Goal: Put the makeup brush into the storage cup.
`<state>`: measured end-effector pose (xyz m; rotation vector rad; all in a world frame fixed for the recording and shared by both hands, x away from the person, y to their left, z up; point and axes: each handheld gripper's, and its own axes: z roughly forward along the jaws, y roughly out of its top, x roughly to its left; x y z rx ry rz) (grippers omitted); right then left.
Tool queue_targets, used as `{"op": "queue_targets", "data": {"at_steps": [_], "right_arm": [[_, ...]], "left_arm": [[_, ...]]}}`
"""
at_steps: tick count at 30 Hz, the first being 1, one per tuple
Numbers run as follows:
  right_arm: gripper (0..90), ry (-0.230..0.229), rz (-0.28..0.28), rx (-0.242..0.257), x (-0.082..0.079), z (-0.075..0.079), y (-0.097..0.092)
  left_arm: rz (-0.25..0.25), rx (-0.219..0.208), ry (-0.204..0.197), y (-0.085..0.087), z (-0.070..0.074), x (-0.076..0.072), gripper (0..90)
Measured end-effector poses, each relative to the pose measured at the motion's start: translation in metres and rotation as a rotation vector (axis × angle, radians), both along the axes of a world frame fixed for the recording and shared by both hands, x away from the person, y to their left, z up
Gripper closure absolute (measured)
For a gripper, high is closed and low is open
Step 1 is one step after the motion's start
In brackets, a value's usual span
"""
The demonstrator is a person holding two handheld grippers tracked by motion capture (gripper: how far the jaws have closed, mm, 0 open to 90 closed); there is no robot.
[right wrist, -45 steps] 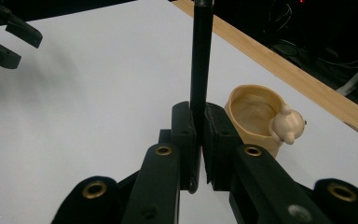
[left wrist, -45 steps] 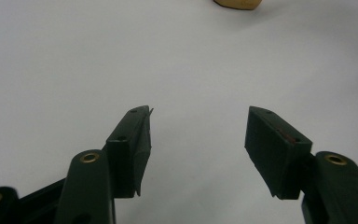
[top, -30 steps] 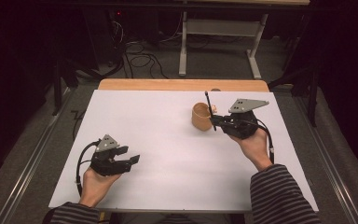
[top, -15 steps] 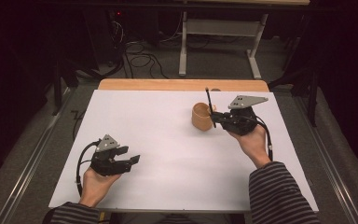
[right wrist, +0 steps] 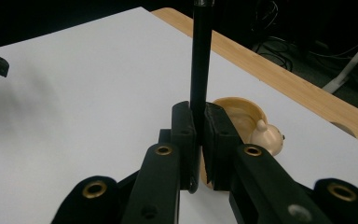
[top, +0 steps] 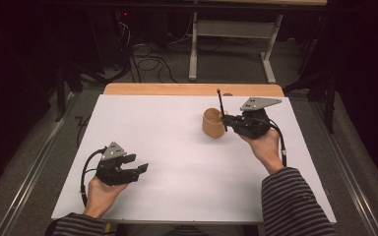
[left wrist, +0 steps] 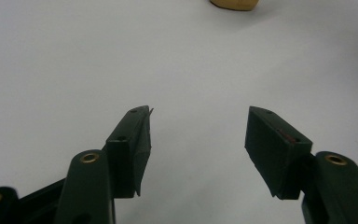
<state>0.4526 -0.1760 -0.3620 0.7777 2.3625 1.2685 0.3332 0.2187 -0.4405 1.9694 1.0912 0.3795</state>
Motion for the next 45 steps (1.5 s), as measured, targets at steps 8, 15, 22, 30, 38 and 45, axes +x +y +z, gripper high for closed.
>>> {"op": "queue_targets", "data": {"at_steps": [8,15,22,30,38,45], "right_arm": [[85.6,0.003,-0.006,-0.004,0.005,0.001,0.005],[85.6,0.004,-0.009,0.003,0.008,0.001,0.008],[85.6,0.010,-0.018,0.012,0.011,-0.001,0.009],[85.6,0.014,-0.036,0.023,0.015,-0.003,0.008],[85.6,0.016,-0.053,0.034,0.019,-0.005,0.007],[85.6,0.017,-0.068,0.052,0.022,-0.006,0.006]], "left_arm": [[-0.002,-0.002,0.002,0.001,0.000,0.000,40.8],[-0.001,0.000,0.001,0.000,0.000,0.000,41.1],[0.000,0.000,0.002,0.000,0.000,0.000,41.2],[-0.006,-0.002,0.008,0.000,0.000,0.000,42.4],[-0.011,-0.004,0.016,0.000,-0.001,0.001,42.3],[-0.013,-0.006,0.017,0.000,-0.001,0.001,42.1]]}}
